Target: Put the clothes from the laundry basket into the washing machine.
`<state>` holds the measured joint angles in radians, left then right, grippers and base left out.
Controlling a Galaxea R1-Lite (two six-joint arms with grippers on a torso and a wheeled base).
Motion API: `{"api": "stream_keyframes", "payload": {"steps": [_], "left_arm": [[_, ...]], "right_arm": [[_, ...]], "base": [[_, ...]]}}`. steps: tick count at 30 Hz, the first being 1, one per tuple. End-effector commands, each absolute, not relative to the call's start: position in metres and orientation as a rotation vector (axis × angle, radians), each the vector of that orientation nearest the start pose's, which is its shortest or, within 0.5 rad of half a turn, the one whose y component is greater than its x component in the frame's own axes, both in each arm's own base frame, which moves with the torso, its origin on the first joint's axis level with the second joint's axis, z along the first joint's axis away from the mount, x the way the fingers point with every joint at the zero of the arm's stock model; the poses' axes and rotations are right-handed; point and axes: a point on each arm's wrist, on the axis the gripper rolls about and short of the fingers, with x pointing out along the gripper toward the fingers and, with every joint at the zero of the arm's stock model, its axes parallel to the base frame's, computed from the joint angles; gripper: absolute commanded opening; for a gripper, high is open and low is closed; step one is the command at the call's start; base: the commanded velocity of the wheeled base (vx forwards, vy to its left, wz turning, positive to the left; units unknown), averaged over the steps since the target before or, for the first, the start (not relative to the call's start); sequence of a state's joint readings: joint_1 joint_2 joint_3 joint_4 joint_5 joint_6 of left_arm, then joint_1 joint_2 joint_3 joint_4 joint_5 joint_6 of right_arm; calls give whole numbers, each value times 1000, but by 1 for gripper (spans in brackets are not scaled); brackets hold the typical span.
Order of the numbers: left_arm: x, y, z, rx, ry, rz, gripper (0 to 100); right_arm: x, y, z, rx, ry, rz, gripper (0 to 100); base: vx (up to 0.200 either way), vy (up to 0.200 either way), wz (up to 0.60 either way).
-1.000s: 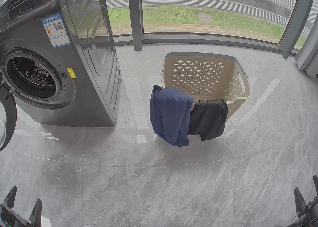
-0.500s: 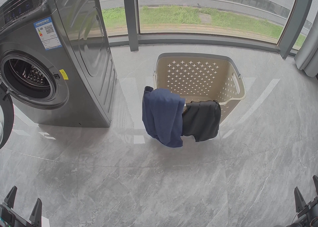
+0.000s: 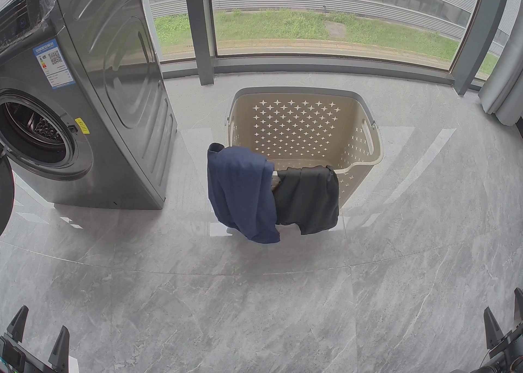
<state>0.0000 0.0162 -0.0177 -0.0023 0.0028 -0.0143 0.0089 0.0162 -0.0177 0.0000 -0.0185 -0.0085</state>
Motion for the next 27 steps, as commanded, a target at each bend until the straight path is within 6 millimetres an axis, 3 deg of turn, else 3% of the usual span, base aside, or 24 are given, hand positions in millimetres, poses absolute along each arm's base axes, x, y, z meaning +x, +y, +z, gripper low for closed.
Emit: {"api": "stream_keyframes", "payload": {"steps": [1, 12, 21, 27], "left_arm": [[-22, 0, 76, -15, 3, 3, 100], [-22, 0, 76, -17, 3, 3, 100], [-22, 0, 76, -15, 5, 8, 100], [-22, 0, 76, -20, 3, 5, 100]], "right_arm": [[-23, -1, 76, -9, 0, -9, 100], [-23, -1, 76, -8, 0, -9, 100], [-23, -1, 76, -8, 0, -9, 100], [-23, -1, 76, 2, -2, -14, 100]], "base": [[200, 0, 0], [200, 0, 0], [0, 0, 0], [0, -200, 0]]}}
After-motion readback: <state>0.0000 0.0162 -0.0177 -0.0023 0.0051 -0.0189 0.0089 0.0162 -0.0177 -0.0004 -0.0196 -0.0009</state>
